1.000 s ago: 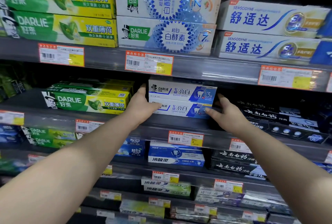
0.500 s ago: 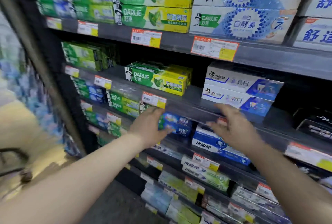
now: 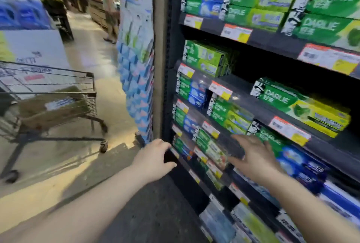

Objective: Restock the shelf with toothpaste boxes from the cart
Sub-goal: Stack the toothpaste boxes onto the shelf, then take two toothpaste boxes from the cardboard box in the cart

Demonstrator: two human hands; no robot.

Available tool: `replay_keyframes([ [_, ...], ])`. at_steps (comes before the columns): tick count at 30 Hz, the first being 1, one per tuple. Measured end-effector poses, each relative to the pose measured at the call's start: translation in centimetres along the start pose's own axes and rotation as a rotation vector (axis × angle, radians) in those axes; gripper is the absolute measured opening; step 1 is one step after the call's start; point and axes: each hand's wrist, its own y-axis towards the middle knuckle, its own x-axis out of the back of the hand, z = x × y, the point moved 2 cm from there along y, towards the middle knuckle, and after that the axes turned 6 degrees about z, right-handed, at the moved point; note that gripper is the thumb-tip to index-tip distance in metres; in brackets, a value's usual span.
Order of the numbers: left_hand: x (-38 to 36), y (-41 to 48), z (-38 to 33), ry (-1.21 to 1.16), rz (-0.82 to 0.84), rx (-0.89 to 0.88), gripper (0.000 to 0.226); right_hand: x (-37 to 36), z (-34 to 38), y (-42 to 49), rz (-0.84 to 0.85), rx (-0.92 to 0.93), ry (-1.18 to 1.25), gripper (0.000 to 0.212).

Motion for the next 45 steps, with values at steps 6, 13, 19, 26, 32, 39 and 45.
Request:
replay_keyframes([
  [6,3.8,-2.7,17.0,0.025,0.053,0.223,0.057,-4.0,15.0,7.8,0.138,0.146,-0.001,0.066],
  [13,7.4,-4.7,29.7,-0.058,-0.015,0.382,0.059,-7.6,29.1,15.1,0.242,0.312,-0.05,0.068],
  [19,8.7,-5.2,38.6,-0.095,-0.043,0.535,0.057,-10.0,37.5,21.8,0.271,0.458,-0.084,0.063],
  [26,11.9,-0.7,48.2,-0.094,-0.051,0.705,0.057,-13.1,46.0,33.7,0.322,0.582,-0.095,0.062],
  [32,17.0,8.3,54.2,-0.169,-0.056,0.742,0.058,-12.5,51.3,45.1,0.393,0.638,-0.064,0.066],
  [39,20.6,14.8,60.1,-0.212,-0.102,0.797,0.056,-13.0,56.8,54.9,0.475,0.653,-0.052,0.066],
  [45,24.3,19.9,67.3,-0.215,-0.149,0.79,0.059,-14.1,62.8,62.1,0.397,0.655,-0.094,0.063],
])
